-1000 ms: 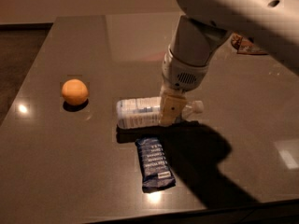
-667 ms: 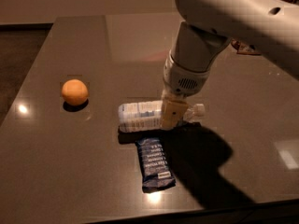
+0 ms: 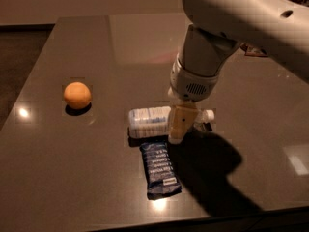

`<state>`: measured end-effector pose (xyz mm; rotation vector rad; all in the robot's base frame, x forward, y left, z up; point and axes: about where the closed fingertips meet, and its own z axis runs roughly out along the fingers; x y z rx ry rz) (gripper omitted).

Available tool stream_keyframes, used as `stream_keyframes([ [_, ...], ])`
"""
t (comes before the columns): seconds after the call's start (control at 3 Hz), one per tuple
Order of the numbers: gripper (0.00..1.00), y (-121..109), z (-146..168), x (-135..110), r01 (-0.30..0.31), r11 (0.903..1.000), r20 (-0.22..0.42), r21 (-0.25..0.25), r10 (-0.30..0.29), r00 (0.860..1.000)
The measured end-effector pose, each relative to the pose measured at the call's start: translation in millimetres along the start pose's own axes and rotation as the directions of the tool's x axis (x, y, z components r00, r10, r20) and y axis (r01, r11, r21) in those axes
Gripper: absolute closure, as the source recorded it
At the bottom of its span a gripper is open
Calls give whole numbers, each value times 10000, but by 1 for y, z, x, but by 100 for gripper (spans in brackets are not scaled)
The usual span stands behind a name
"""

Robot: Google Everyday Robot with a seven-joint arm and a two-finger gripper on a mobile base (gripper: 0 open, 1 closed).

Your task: Move blue plastic bottle near rxbar blueberry

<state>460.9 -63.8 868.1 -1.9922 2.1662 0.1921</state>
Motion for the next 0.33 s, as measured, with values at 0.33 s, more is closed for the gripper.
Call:
stream_keyframes([
  [0.33,0,0,0,0,1,10000,0,1,-1,10000],
])
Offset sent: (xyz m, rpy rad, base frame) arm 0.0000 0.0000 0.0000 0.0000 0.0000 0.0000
